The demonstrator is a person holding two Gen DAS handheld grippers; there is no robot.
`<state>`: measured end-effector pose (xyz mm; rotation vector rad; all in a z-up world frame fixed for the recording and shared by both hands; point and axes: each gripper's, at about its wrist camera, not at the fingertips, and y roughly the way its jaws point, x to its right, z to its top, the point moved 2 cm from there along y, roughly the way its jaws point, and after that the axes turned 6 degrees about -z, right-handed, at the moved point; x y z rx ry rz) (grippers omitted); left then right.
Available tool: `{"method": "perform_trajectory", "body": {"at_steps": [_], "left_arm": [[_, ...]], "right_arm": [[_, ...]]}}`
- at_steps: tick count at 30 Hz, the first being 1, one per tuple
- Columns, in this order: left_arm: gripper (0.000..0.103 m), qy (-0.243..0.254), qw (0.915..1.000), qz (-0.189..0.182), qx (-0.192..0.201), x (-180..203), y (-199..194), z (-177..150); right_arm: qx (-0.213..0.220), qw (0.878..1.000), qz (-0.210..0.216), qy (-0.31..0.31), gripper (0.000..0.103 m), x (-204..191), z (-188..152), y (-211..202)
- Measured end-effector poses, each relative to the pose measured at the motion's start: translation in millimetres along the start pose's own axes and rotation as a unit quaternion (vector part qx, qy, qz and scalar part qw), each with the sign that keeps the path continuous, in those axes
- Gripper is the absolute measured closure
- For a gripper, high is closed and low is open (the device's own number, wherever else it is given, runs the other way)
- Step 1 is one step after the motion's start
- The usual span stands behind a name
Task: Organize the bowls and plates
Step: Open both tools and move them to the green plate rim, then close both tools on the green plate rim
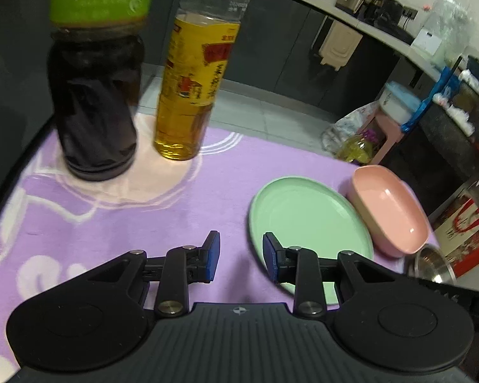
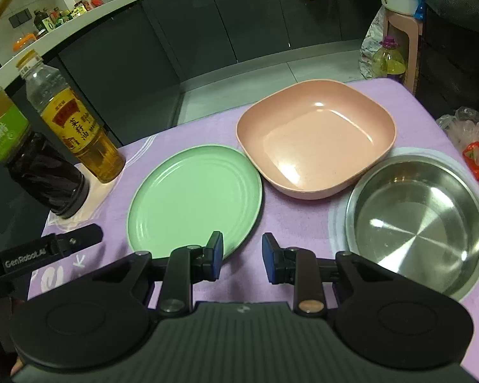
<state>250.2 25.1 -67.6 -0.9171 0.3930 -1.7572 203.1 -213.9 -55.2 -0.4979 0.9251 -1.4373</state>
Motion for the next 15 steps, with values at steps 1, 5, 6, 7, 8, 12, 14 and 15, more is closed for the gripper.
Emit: {"method": "perform_trajectory", "body": {"at_steps": [1, 5, 6, 7, 8, 12, 14, 15], "left_arm": [[0.075, -0.003, 1.0000, -0.008, 0.002, 1, 2, 0], [0.075, 0.004, 0.9999, -0.011, -0.007, 7, 15, -1], [0.075, 0.005, 0.9999, -0.008, -0.012, 8, 19, -2], [0.075, 0.005, 0.9998, -0.006, -0.017, 8, 22, -3], [0.075, 0.005, 0.9997, -0.005, -0.022, 7, 24, -4], [0.077, 0.014, 0.9995, -0.009, -0.027, 5, 28, -8], [0.085, 0.032, 0.9987, -0.019, -0.035, 8, 29, -10], [0.086, 0.037, 0.9983, -0.021, -0.040, 10, 28, -12]], "right_arm": [[0.003, 1.000, 0.000, 0.003, 0.074, 1, 0, 1], [0.017, 1.000, -0.004, 0.008, 0.074, 1, 1, 7], [0.017, 1.000, -0.004, 0.007, 0.074, 1, 0, 8], [0.016, 1.000, -0.005, 0.007, 0.074, -1, 0, 10], [0.015, 1.000, -0.004, 0.007, 0.074, -1, 0, 12], [0.017, 1.000, 0.000, 0.010, 0.074, 0, -1, 18], [0.024, 1.000, 0.001, 0.000, 0.080, -2, -1, 20], [0.025, 1.000, -0.002, -0.006, 0.085, -4, -2, 20]]}}
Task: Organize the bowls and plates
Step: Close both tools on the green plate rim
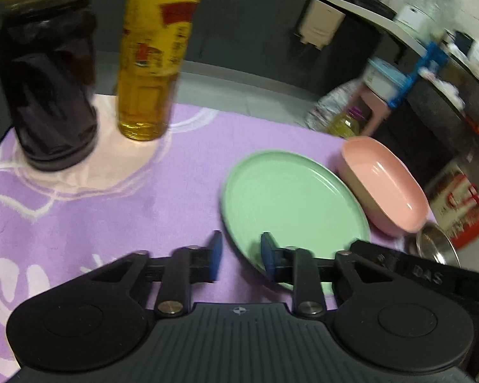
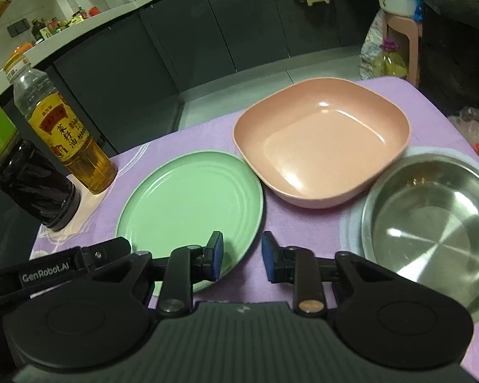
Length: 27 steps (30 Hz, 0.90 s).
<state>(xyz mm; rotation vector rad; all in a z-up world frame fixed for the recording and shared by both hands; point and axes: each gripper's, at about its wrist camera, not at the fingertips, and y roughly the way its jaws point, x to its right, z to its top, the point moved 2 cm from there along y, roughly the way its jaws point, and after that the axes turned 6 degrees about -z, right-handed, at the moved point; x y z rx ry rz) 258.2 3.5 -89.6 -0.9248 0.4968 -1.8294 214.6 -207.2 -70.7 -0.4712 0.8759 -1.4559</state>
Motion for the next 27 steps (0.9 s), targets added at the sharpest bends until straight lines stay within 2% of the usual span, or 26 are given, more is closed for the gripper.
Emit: {"method": "perform_trajectory", "body": {"at_steps": [3, 7, 18, 27], "left_arm": [[0.085, 0.023, 0.9996, 0.013, 0.008, 7, -12, -6], [0.084, 0.033, 0.9991, 0.018, 0.018, 9, -39, -15], [0.084, 0.011, 0.9967, 0.042, 0.069, -15, -128, -42], [0.085, -0.023, 0.9954, 0.048, 0.080, -42, -163, -70]], "right_arm": [[-0.005, 1.000, 0.000, -0.005, 0.087, -2, -1, -4], [-0.009, 1.000, 0.021, -0.006, 0.087, -6, -2, -20], [-0.023, 0.994, 0.087, -0.065, 0.086, -53, -23, -63], [-0.034, 0.987, 0.105, -0.121, 0.086, -92, -44, -82]]}}
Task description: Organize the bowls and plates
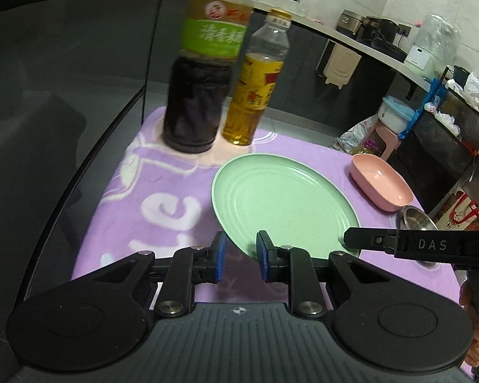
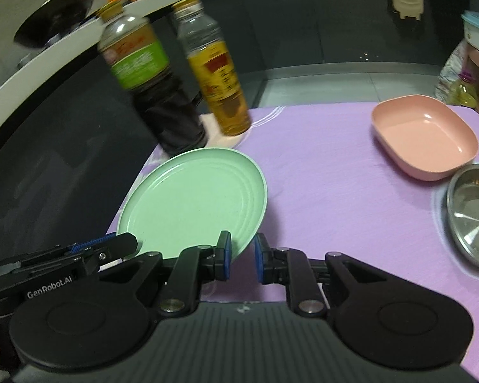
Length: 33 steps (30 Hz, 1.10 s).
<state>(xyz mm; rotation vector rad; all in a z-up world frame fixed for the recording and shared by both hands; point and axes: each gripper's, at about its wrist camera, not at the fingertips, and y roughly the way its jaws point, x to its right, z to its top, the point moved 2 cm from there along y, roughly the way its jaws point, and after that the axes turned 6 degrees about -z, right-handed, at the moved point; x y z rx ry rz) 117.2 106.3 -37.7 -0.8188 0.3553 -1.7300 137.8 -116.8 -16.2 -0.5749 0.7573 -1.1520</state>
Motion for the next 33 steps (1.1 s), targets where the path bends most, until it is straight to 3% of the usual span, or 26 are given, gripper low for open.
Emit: {"method": "perform_trajectory", "body": {"at_steps": [26, 33], "left_arm": [[0.085, -0.024, 0.9994, 0.007, -0.024, -32, 3, -30], [0.084, -0.032, 0.9981, 0.011, -0.052, -37, 16, -38]], "right_arm": [[-0.066, 0.996, -0.018, -0.052, 0.084, -29, -16, 23], [-0.087, 0.994, -0.021, -0.058, 0.083, -31, -20, 34]]}}
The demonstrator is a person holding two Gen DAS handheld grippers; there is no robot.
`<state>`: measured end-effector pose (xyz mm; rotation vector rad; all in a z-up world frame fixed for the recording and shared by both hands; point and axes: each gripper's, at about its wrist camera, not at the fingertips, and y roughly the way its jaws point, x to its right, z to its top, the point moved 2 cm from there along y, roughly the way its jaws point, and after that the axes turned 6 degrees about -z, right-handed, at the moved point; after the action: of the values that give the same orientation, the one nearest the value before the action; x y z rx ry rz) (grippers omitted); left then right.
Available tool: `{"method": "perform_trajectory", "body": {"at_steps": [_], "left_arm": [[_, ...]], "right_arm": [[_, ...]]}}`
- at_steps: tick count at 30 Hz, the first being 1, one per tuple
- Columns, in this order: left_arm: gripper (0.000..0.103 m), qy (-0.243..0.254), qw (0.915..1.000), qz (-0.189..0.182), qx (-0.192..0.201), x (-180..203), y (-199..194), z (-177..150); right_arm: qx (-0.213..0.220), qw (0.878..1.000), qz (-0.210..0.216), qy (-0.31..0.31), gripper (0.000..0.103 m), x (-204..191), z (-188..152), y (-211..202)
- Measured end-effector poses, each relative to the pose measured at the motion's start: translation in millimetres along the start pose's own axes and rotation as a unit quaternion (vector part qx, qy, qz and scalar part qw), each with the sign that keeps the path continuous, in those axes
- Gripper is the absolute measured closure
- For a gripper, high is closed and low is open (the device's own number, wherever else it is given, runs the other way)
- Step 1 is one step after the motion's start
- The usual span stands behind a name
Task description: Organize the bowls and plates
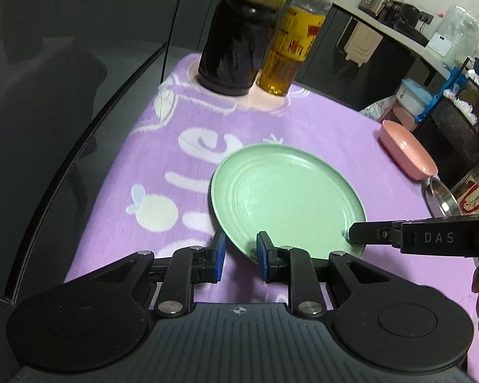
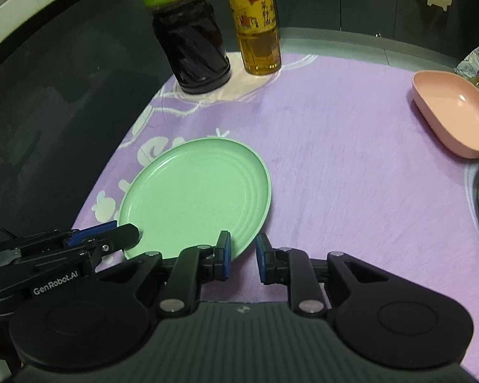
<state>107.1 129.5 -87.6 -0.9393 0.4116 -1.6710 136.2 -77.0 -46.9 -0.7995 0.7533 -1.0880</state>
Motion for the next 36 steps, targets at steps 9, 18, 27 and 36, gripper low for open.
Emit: {"method": "perform_trajectory", "body": {"at_steps": [9, 18, 27, 36], "left_arm": [[0.080, 0.013, 0.9999, 0.004, 0.000, 2, 0, -2], [0.077, 0.016, 0.9992, 0.035, -0.007, 9, -15, -3], [0.077, 0.032, 0.9988, 0.038, 0.004, 20, -30, 0], [0.077, 0.049, 0.9984, 0.023, 0.016, 51, -41, 12]], "right_arm": [[-0.015, 1.000, 0.001, -0.004, 0.083, 1, -6, 6], [-0.017, 1.000, 0.013, 0.010, 0.083, 9, -10, -1], [0.007, 1.000, 0.013, 0.028, 0.083, 25, -14, -21], [0.032, 0.998, 0.008, 0.055, 0.083, 56, -20, -42]]}}
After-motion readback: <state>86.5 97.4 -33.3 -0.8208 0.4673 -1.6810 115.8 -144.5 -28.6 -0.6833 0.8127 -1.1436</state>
